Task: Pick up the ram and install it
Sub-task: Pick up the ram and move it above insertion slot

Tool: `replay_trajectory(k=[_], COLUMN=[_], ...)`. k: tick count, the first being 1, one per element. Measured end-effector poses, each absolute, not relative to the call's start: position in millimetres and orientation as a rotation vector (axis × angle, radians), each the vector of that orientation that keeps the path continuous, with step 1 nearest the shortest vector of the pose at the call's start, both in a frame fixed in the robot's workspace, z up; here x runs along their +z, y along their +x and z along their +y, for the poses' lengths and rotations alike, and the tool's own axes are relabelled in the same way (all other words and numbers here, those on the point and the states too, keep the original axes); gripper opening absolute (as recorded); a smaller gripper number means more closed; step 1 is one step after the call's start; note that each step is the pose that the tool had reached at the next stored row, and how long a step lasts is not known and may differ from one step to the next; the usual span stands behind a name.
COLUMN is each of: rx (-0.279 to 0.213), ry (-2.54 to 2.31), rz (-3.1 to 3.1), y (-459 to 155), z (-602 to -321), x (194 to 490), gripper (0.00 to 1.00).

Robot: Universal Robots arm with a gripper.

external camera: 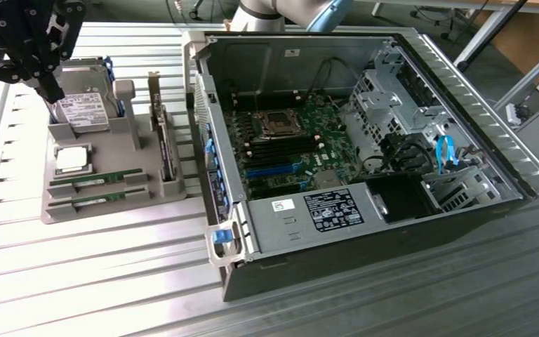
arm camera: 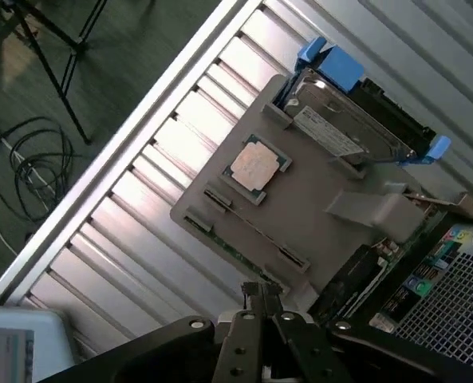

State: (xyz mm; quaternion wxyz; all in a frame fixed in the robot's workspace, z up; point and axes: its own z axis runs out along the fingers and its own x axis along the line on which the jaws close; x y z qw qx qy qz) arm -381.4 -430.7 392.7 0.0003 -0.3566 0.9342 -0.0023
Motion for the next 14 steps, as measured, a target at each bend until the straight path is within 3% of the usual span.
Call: replay_trajectory(k=[14], rx=[-0.014], ry=[-1.799], rz=[2.576], y=[-381.4], z=[-430.8], x=[391.9], gripper=[0.09])
